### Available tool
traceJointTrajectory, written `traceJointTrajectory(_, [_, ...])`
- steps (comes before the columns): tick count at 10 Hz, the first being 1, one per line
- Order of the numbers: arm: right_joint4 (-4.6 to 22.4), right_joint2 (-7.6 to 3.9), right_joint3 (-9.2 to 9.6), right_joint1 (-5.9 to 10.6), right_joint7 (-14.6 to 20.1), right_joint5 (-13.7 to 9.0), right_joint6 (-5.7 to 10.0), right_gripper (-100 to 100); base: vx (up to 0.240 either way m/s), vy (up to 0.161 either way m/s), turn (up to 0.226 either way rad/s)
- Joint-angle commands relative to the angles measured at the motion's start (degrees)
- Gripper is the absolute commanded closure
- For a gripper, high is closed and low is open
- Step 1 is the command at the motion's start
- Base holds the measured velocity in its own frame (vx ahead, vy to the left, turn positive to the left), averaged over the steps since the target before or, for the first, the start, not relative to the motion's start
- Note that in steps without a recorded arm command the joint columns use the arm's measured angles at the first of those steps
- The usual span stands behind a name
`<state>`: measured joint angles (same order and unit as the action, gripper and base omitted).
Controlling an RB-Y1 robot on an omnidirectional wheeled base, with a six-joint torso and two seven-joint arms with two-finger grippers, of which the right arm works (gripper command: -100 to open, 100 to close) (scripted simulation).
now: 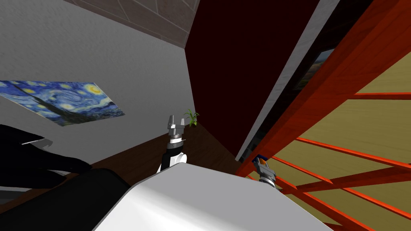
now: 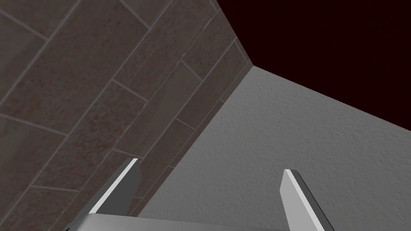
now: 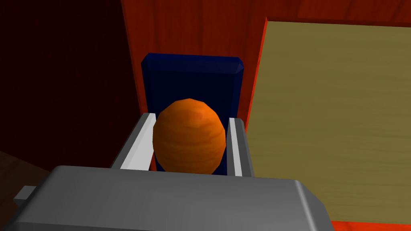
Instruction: Pull the door open
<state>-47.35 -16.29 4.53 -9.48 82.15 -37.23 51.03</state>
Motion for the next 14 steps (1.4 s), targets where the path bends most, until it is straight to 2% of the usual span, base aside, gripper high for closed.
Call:
traceJointTrajectory(1, [-0.5, -0.76, 1.29, -0.50, 1.0, 0.7, 0.24, 100, -0.141, -0.013, 0.086])
traceJointTrajectory(3, [-0.8, -1.32, 2.23, -0.86, 1.8, 1.2, 0.41, 100, -0.203, -0.014, 0.084])
traceJointTrajectory(9, [-2.5, -3.93, 6.63, -2.56, 5.2, 3.6, 1.22, 100, -0.239, -0.003, 0.085])
traceJointTrajectory(10, [-2.4, -3.79, 6.20, -2.48, 4.9, 3.3, 0.77, 100, -0.103, -0.001, 0.023])
traceJointTrajectory(11, [-2.5, -4.54, 7.45, -3.23, 6.0, 4.0, 1.56, 100, -0.167, -0.005, 0.121])
traceJointTrajectory(14, [-2.7, -5.75, 8.95, -4.15, 7.5, 4.8, 2.86, 100, -0.193, -0.019, 0.089])
